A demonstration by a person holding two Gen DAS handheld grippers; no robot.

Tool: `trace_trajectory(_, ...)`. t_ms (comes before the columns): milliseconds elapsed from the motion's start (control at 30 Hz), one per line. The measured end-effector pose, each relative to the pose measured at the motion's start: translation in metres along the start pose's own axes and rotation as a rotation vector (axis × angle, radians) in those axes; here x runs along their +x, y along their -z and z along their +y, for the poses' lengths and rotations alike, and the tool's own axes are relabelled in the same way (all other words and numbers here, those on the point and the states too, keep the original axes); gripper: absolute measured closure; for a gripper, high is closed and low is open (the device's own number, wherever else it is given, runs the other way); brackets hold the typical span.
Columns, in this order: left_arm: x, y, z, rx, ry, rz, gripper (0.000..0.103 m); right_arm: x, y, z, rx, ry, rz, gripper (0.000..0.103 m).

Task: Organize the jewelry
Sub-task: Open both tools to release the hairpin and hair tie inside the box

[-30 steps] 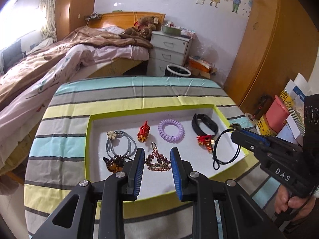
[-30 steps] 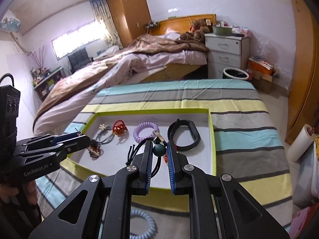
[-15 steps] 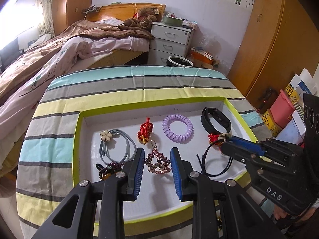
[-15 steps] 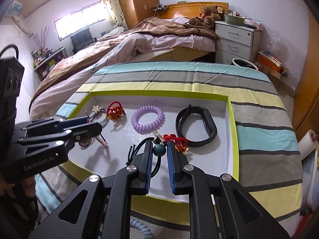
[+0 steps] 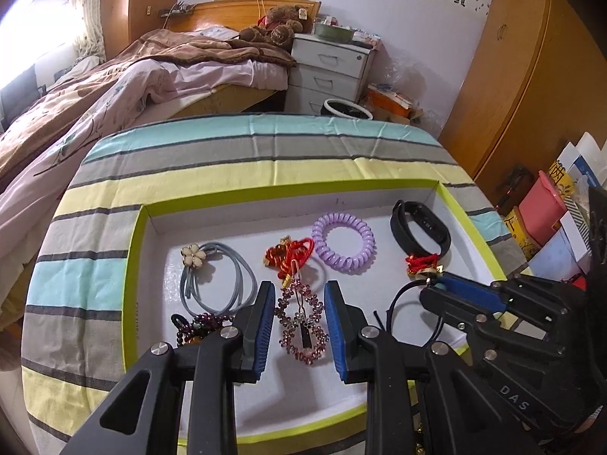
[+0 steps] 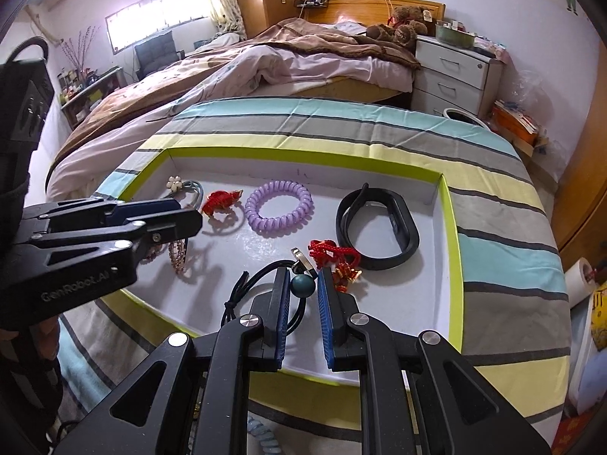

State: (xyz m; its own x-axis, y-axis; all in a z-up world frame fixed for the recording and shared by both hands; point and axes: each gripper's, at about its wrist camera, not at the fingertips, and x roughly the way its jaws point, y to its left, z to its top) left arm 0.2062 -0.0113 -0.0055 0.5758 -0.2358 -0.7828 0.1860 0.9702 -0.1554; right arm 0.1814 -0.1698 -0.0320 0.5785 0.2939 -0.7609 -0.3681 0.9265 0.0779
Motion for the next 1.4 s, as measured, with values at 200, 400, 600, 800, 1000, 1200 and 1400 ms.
trace_trajectory(200,0.003,0.002,0.000,-0.001,-0.001,0.006,0.076,0.001,-0.001,0.002,0.002,0.004,0.005,0.088)
trace_trajectory(400,0.003,0.001,0.001,-0.010,0.009,0.008,0.076,0.001,-0.001,0.004,-0.008,0.009,0.004,0.087)
trace_trajectory(600,0.001,0.002,0.002,-0.018,-0.001,0.005,0.076,0.001,0.000,0.004,-0.010,0.021,-0.002,0.081)
trace_trajectory(800,-0.005,0.004,-0.002,-0.013,-0.009,0.002,0.073,-0.002,0.000,0.001,0.008,0.013,-0.010,0.069)
trace_trajectory(1000,-0.020,0.008,-0.007,-0.003,-0.013,-0.022,0.068,-0.011,0.003,0.000,0.022,0.008,-0.031,0.069)
trace_trajectory(1200,-0.037,0.018,-0.008,-0.014,-0.027,-0.043,0.068,-0.023,0.007,0.003,0.034,0.009,-0.056,0.069)
trace_trajectory(1400,-0.060,0.037,-0.010,-0.029,-0.032,-0.069,0.067,-0.039,0.016,0.003,0.053,0.002,-0.083,0.069)
